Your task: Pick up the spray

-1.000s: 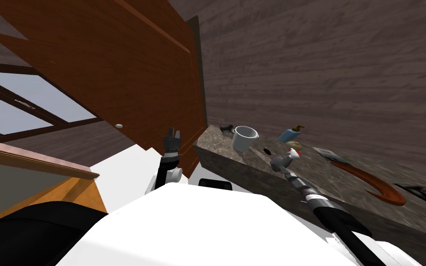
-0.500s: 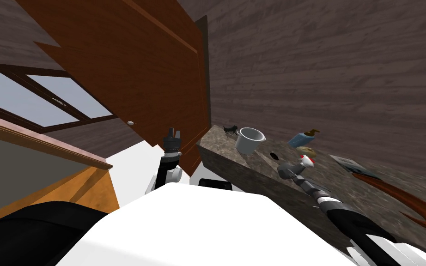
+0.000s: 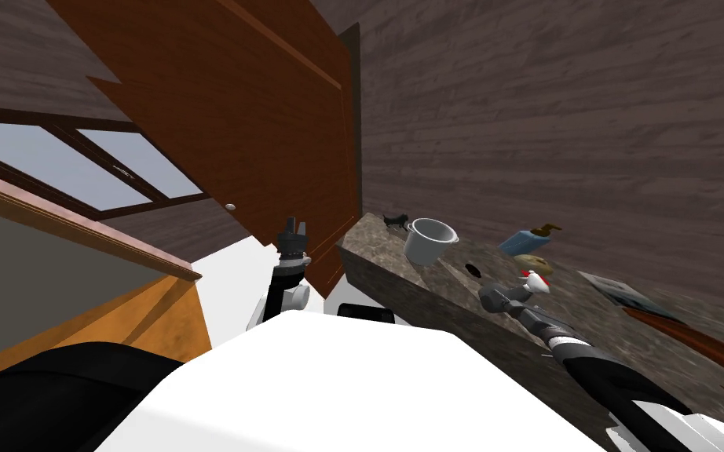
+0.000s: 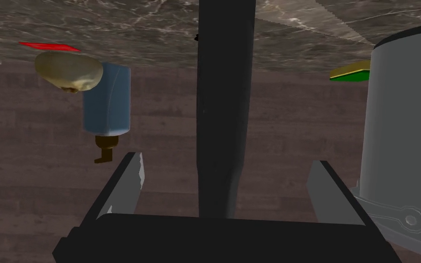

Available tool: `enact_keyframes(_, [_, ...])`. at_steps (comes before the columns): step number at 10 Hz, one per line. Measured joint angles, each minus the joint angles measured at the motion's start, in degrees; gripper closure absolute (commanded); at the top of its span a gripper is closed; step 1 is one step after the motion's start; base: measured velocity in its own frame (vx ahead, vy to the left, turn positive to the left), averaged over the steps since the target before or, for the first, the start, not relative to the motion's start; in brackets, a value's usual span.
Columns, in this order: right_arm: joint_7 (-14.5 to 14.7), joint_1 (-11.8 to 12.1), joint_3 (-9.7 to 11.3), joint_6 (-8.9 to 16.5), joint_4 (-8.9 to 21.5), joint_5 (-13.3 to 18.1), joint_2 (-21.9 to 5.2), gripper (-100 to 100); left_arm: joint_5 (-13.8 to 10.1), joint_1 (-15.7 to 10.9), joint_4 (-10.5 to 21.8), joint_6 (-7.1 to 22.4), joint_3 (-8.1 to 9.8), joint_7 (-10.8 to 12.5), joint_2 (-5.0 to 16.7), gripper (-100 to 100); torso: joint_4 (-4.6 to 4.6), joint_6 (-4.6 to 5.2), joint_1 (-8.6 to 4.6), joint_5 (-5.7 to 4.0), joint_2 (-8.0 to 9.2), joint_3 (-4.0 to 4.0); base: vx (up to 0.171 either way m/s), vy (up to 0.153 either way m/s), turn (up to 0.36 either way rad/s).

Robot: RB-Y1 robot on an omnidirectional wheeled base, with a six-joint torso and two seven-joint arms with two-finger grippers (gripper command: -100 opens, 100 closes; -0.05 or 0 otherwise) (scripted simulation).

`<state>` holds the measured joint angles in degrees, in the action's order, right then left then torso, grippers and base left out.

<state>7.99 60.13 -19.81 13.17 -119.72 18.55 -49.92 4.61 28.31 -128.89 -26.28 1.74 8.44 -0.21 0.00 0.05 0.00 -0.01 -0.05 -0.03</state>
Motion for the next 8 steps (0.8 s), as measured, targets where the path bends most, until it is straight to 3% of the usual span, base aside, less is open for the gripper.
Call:
enact_keyframes(2, [-0.1, -3.9, 2.8, -3.2, 4.2, -0.5, -2.1, -100, 0.0, 0.0, 0.0, 0.0, 0.0, 0.0, 0.0, 0, -0.05, 0.0, 0.22, 0.05, -0.21, -0.12, 0.06, 0.081, -0.237])
enact_keyframes(4, [-0.1, -7.4, 5.9, -6.4, 7.5, -1.0, -4.0, -100, 0.0, 0.0, 0.0, 0.0, -0.01, 0.0, 0.0, 0, -0.04, -0.02, 0.32, 0.08, -0.17, -0.1, 0.033, 0.069, -0.057])
enact_keyframes(6, [-0.3, -10.2, 6.6, -7.7, 10.7, -1.2, -4.5, -100, 0.0, 0.0, 0.0, 0.0, 0.0, 0.0, 0.0, 0, -0.03, -0.01, 0.05, 0.02, -0.1, -0.06, 0.034, 0.026, -0.143])
enact_keyframes(8, [-0.3, -14.0, 9.5, -10.0, 13.9, -1.6, -6.4, -100, 0.0, 0.0, 0.0, 0.0, 0.0, 0.0, 0.0, 0, -0.05, -0.07, 0.24, 0.03, -0.22, -0.13, 0.04, 0.059, -0.076])
